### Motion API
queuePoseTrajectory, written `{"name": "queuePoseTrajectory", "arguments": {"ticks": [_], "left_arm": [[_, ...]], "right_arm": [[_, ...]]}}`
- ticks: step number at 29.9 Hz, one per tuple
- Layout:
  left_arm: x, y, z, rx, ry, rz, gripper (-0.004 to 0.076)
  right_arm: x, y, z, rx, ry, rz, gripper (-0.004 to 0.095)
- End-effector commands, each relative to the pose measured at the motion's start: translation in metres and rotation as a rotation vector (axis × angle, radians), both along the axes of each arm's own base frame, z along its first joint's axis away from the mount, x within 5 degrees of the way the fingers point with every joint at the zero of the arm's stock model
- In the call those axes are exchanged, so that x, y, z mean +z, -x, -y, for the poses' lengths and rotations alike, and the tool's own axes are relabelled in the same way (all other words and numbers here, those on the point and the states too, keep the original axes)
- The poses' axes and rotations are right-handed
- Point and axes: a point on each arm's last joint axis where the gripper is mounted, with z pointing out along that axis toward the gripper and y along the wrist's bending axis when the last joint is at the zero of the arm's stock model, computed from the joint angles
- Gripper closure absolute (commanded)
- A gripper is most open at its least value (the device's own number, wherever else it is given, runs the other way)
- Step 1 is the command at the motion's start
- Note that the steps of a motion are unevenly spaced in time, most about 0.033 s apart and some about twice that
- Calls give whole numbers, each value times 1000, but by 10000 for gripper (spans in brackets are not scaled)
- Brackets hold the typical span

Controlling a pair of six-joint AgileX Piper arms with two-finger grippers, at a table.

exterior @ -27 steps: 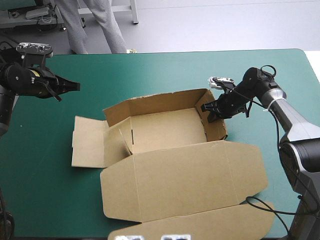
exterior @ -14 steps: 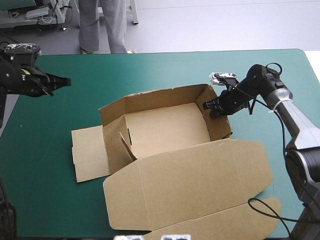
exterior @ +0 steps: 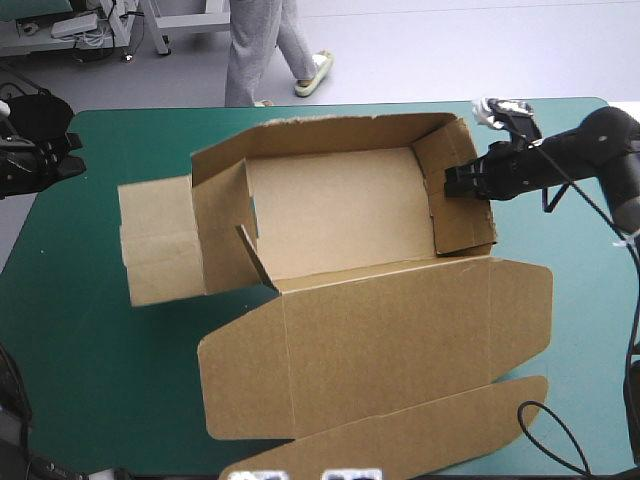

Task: Fold the box

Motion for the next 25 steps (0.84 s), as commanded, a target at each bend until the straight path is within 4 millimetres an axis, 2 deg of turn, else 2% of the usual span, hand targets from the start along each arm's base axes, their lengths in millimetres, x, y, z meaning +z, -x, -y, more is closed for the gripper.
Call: {"name": "queuePoseTrajectory", "arguments": {"ticks": [1,8,13,18,25], "left_arm": [[24,1,4,-30,127,136,732],[26,-11,22,-210,351,240,733],[33,-12,43,-291,398,264,733],[40,-12,76,-378,421,263,733],[65,0,114,-496,515,344,733]], "right_arm": [[47,27,7,28,-178,138,926],[76,37,8,32,-290,235,926],[93,36,7,6,-348,315,925],[95,32,9,-27,-341,356,924],[92,19,16,-115,-332,394,924]]}}
